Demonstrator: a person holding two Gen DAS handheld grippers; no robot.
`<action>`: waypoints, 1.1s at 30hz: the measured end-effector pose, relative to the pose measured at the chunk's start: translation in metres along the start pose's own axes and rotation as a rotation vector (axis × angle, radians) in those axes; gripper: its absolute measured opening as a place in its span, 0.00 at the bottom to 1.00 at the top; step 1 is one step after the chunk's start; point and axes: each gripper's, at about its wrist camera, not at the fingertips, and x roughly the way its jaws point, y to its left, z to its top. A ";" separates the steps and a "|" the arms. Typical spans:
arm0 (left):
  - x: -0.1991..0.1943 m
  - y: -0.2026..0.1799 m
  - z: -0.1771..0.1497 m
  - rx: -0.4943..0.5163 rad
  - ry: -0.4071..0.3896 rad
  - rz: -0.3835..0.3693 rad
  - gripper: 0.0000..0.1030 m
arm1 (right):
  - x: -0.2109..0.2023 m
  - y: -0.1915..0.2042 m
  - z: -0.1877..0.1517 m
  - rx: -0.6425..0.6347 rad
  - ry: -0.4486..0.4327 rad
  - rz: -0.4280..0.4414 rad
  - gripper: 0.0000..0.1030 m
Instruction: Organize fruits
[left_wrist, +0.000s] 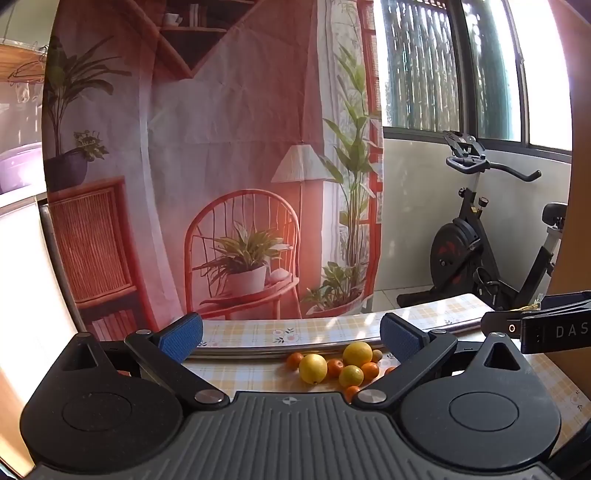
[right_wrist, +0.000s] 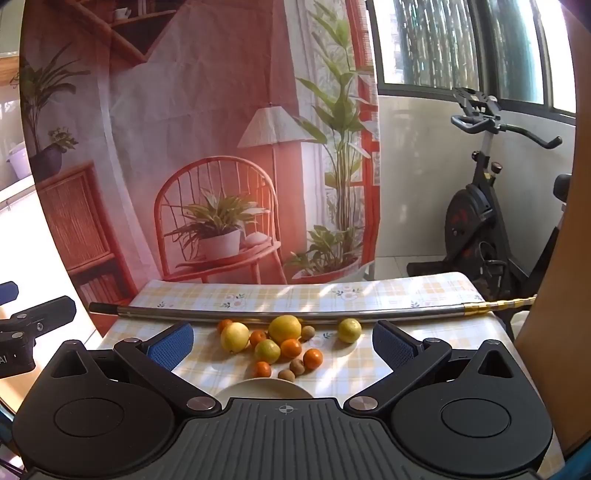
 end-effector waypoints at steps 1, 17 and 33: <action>0.000 0.001 0.000 -0.002 0.001 -0.004 1.00 | 0.000 0.000 0.000 0.007 0.008 0.004 1.00; -0.002 0.000 0.000 0.010 -0.015 0.015 1.00 | 0.000 0.000 0.000 0.003 0.000 0.001 1.00; 0.002 0.003 0.003 -0.006 0.006 0.016 1.00 | -0.001 -0.001 0.002 0.002 0.002 -0.002 1.00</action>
